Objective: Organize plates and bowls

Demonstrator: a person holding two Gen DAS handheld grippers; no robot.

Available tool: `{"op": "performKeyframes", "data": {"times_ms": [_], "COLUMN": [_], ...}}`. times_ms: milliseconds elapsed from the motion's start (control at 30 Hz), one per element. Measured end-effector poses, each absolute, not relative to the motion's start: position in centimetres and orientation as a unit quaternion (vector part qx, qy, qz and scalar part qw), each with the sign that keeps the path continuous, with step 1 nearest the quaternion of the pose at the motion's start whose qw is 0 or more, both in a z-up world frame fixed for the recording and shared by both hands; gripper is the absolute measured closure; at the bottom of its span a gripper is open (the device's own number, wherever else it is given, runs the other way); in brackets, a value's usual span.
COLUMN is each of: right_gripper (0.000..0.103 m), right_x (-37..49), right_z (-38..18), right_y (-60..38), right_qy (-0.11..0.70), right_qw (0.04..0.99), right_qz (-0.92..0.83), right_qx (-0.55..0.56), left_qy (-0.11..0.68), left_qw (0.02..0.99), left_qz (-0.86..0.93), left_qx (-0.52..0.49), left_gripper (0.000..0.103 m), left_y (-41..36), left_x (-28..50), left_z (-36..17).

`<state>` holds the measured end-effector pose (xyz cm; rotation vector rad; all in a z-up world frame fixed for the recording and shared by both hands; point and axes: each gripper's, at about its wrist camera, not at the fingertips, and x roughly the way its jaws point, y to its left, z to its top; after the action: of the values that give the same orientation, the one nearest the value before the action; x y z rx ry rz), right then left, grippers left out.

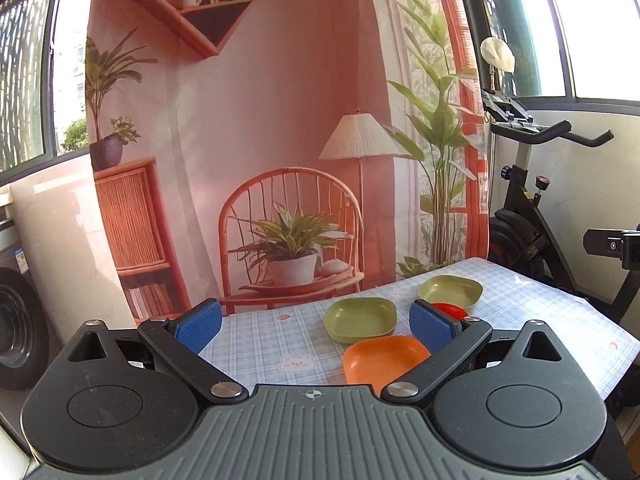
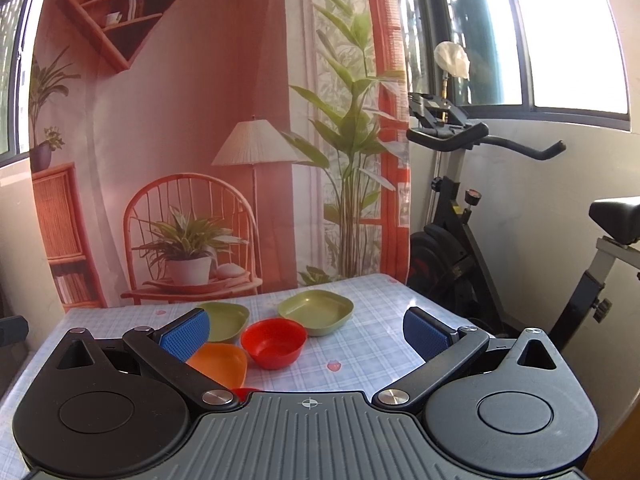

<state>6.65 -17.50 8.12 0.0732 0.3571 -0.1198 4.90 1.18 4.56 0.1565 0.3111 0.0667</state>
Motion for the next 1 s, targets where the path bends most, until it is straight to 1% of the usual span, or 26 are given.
{"op": "performKeyframes", "data": {"times_ms": [100,233,400,500,600,667,733,767,833,867,933,1000], "right_gripper": [0.000,0.000,0.000,0.000,0.000,0.000,0.000,0.000,0.001,0.002,0.015,0.019], "right_x": [8.9,11.6,15.1,16.4,18.1,19.2,19.6,19.5,18.9,18.9,19.0,19.4], "right_z": [9.6,10.1,9.1,6.9,4.2,2.1,0.4,-0.5,-2.5,-3.2,-4.6,-5.5], "right_y": [-17.4,-17.4,-16.0,-14.9,-14.0,-13.3,-12.1,-11.4,-9.9,-9.5,-8.9,-8.6], "right_qy": [0.128,0.086,0.095,0.095,0.131,0.171,0.209,0.218,0.233,0.240,0.257,0.280], "right_qw": [0.990,0.991,0.988,0.986,0.982,0.976,0.972,0.971,0.969,0.967,0.961,0.954], "right_qz": [-0.040,-0.012,0.003,0.004,-0.009,0.005,0.021,0.022,0.042,0.054,0.074,0.087], "right_qx": [0.042,0.104,0.123,0.134,0.134,0.133,0.110,0.095,0.069,0.066,0.070,0.072], "left_qy": [0.145,0.142,0.150,0.159,0.186,0.230,0.265,0.282,0.308,0.319,0.339,0.360], "left_qw": [0.985,0.987,0.985,0.985,0.980,0.972,0.964,0.959,0.951,0.947,0.940,0.933], "left_qz": [0.041,0.038,0.045,0.028,0.030,0.024,0.000,-0.005,0.006,0.015,0.018,0.011], "left_qx": [0.080,0.061,0.074,0.062,0.057,0.039,0.020,0.017,0.025,0.029,0.020,0.005], "left_gripper": [0.002,0.002,0.002,0.002,0.002,0.003,0.004,0.008,0.013,0.013,0.014,0.017], "left_y": [1.8,3.1,4.3,5.5,6.3,7.2,8.0,8.4,8.8,9.0,9.8,10.7], "left_x": [6.8,8.6,11.1,12.7,14.6,15.6,16.0,16.2,16.6,16.8,17.0,17.3], "left_z": [5.9,7.0,6.7,6.0,4.5,2.7,0.6,-0.8,-3.1,-4.2,-6.0,-7.6]}}
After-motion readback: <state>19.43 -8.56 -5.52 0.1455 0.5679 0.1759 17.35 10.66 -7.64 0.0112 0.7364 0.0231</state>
